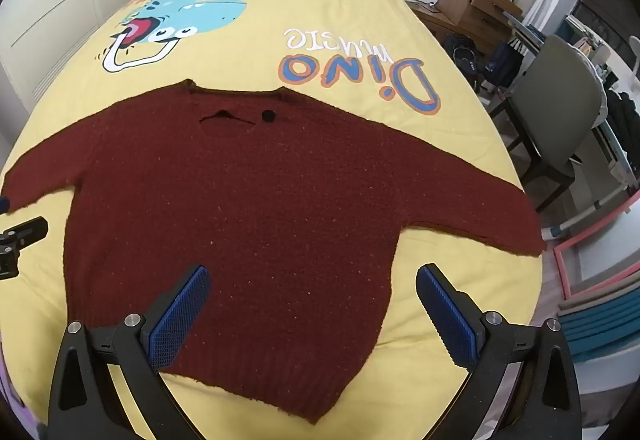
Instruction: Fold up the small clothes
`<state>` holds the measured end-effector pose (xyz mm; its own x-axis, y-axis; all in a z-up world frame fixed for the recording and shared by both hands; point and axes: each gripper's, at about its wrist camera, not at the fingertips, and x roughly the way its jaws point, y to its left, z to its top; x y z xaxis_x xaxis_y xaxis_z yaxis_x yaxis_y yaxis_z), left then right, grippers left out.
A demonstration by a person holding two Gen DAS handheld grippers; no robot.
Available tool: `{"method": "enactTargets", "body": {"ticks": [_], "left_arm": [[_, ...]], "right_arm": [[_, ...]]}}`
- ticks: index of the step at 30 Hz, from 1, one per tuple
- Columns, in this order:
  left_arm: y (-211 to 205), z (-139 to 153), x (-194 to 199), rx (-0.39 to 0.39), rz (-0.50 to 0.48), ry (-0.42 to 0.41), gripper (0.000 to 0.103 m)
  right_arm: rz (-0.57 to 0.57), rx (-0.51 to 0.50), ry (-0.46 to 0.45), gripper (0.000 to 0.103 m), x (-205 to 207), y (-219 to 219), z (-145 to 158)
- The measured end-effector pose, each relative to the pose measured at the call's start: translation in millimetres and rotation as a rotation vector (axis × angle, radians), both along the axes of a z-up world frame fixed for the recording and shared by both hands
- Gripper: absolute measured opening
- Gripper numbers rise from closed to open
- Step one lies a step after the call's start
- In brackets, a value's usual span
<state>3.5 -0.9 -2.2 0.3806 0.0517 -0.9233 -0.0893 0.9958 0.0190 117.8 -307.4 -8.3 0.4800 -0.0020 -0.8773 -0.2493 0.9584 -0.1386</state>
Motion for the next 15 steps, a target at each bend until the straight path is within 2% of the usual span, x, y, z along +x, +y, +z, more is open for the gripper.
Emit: {"method": "enactTargets", "body": {"ticks": [15], "left_arm": [[3.6,-0.7,-1.6,-0.003,-0.001,0.003,0.102]], "right_arm": [[0.006,-0.008,0.001,0.102,-1.0,2.4,-0.4]]}}
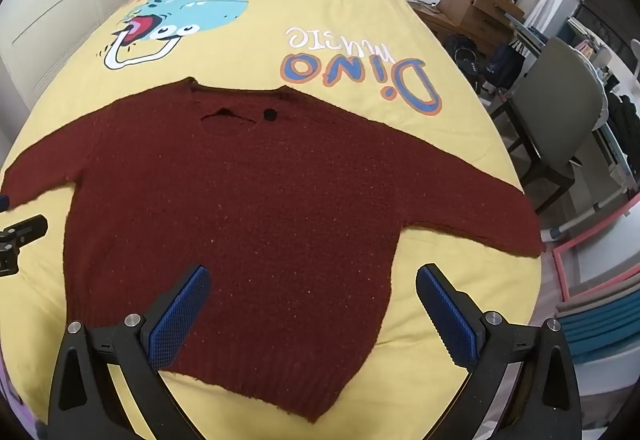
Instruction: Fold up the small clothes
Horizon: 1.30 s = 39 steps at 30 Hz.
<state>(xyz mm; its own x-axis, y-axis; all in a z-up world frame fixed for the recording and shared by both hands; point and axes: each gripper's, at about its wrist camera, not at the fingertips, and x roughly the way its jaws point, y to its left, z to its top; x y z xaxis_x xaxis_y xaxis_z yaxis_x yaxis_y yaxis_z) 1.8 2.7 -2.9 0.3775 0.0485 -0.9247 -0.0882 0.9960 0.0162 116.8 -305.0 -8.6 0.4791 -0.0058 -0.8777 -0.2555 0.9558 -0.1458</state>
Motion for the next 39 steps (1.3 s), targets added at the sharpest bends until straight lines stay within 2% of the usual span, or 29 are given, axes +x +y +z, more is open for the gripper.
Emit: {"method": "enactTargets", "body": {"ticks": [27,33,37,39], "left_arm": [[-2,-2,1,-0.022,-0.012,-0.002,0.102],[-5,-4,3,0.006,-0.023,-0.014,0.102],[-6,-2,4,-0.017,-0.056,-0.052,0.102],[-7,-1,6,-0.018,-0.067,-0.056,0.102]], "right_arm": [[0.008,-0.006,0.009,0.102,-1,-2,-6],[0.003,0.019,0.02,0.102,2,-8,-16],[-0.01,0.019,0.033,0.102,7,-19,-28],[-0.024,0.029,0.0,0.102,10,-29,-33]]}}
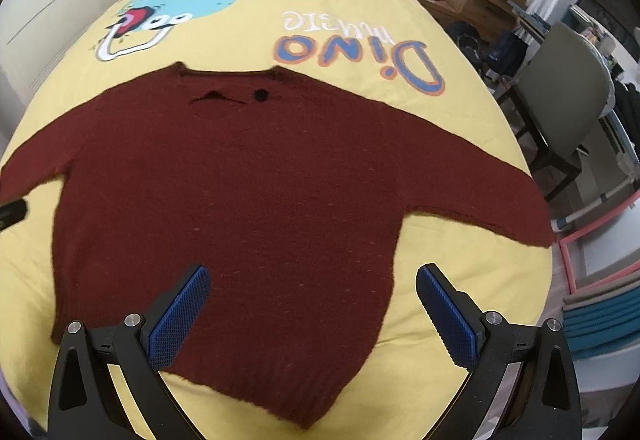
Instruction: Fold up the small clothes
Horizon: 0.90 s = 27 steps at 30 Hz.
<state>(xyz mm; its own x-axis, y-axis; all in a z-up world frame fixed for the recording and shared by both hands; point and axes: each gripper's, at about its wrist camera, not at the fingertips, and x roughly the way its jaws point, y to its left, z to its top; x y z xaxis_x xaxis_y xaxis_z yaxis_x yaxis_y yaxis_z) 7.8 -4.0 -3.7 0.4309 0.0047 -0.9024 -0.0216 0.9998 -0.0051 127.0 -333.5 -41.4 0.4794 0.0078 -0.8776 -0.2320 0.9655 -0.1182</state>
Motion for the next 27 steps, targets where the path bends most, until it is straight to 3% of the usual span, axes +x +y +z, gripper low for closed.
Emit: {"method": "enactTargets", "body": {"ticks": [5,9,14,17,19,24,27], "left_arm": [[-1,-3,9,0.028,-0.012,0.013,0.102],[-3,-9,19,0.042,-0.024,0.028,0.102],[-3,-20,33,0.055,-0.027,0.055,0.102],[-3,-29,42,0.1,-0.025,0.07,0.102],[-2,-34,47,0.087,-0.019,0.081,0.102],[4,-46,58,0.077,-0.002,0.113,0.102],[8,-53,62,0.078,0.006,0.131,0.102]], "right_arm": [[-0.064,0.059,-0.06,0.102,18,-39,-12],[-0.13,0.023,-0.11,0.102,39,-78,-24],[-0.273,0.048,-0.117,0.102,79,-141,-39],[-0.367,0.041,-0.076,0.102,109,-185,-56],[-0.436,0.068,-0.03,0.102,124,-214,-70],[-0.681,0.215,0.099,0.102,152,-293,-108],[-0.773,0.281,0.115,0.102,155,-326,-120]]}}
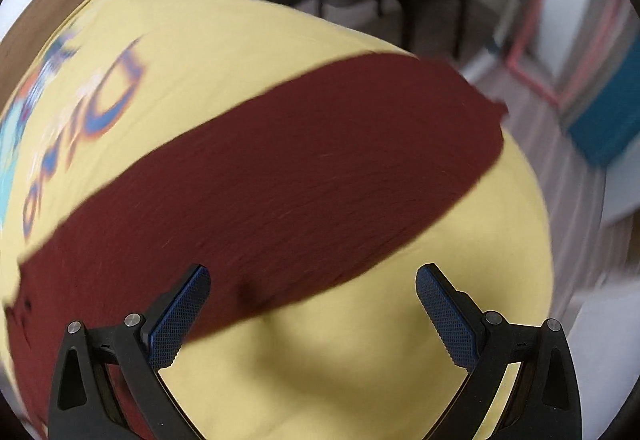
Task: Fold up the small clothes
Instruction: 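Grasp the sweater sleeve cuff with the right gripper and lift it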
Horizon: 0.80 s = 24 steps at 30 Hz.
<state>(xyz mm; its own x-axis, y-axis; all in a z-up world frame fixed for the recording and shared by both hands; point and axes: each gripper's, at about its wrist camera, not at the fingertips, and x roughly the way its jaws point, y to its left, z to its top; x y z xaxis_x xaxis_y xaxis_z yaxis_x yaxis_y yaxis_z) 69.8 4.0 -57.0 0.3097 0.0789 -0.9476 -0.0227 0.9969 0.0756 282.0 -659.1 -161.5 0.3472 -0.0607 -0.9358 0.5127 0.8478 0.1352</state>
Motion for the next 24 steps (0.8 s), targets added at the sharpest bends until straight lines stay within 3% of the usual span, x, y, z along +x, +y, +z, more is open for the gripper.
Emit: {"method": "enactTargets", "body": {"ticks": [5,13,16,18,19,21,24], "left_arm": [[7,-14,4,-0.011,0.027,0.038,0.102],[15,-26,7,-0.026,0.04,0.08,0.102],[16,-30,6,-0.02,0.036,0.09,0.102],[18,-34,4,-0.025,0.038,0.099,0.102],[17,-36,5,-0.027,0.039,0.103,0.102],[17,-39,4,-0.004,0.033,0.114,0.102],[17,-39,2,-0.006,0.02,0.112,0.102]], "right_arm": [[-0.075,0.022,0.033,0.098,6,-45,-18],[-0.133,0.08,0.061,0.091,23,-71,-33],[-0.125,0.083,0.079,0.067,36,-74,-28],[-0.122,0.129,0.062,0.024,41,-78,-25],[-0.123,0.155,0.049,0.017,43,-79,-23],[-0.113,0.126,0.038,0.014,44,-73,-11],[0.009,0.008,-0.01,0.013,43,-42,20]]}}
